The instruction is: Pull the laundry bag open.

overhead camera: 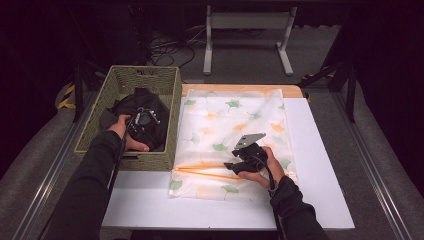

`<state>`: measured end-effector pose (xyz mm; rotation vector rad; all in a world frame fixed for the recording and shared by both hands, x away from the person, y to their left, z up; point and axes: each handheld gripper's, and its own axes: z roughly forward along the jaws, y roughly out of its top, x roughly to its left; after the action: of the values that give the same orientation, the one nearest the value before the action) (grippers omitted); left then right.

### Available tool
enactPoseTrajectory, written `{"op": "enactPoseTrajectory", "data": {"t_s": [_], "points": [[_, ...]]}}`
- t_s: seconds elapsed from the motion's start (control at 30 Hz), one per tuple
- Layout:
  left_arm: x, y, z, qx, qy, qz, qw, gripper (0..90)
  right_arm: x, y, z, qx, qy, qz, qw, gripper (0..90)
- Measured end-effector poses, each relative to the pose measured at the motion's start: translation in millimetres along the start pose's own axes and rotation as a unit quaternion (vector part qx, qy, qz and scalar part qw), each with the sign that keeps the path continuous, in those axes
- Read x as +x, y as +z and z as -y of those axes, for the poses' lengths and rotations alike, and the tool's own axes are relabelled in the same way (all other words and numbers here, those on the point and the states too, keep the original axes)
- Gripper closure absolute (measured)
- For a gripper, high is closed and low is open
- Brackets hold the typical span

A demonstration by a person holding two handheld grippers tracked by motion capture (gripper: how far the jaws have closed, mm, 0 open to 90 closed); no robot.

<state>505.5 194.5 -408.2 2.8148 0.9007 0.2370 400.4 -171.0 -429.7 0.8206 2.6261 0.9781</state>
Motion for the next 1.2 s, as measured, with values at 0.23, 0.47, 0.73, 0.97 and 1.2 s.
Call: {"op": "enactPoseTrajectory", "data": {"t_s": [0.23, 0.47, 0.73, 0.97, 1.2], "points": [[3.3, -5.1, 2.2, -0.007, -0.004, -0.019, 0.9998, 33.3, -7.2, 12.2, 11.0, 0.029, 0.014, 0.015, 0.9994, 39.2], [3.4, -8.8, 3.4, -0.013, -0.002, -0.045, 0.9989, 58.4, -8.3, 12.1, 13.5, 0.008, 0.023, 0.029, 0.9993, 65.2], [4.7, -22.9, 9.2, -0.064, -0.014, -0.076, 0.9950, 66.7, -6.0, 12.6, 12.9, 0.000, 0.013, 0.049, 0.9987, 89.6], [3.4, -43.2, 21.0, -0.143, -0.035, -0.095, 0.9845, 68.4, -5.8, -1.6, 7.0, -0.045, 0.018, 0.071, 0.9963, 89.7], [6.7, -61.4, 42.3, -0.222, -0.063, -0.086, 0.9693, 68.8, -7.6, -10.0, 4.3, -0.070, 0.024, 0.078, 0.9942, 89.7]]}}
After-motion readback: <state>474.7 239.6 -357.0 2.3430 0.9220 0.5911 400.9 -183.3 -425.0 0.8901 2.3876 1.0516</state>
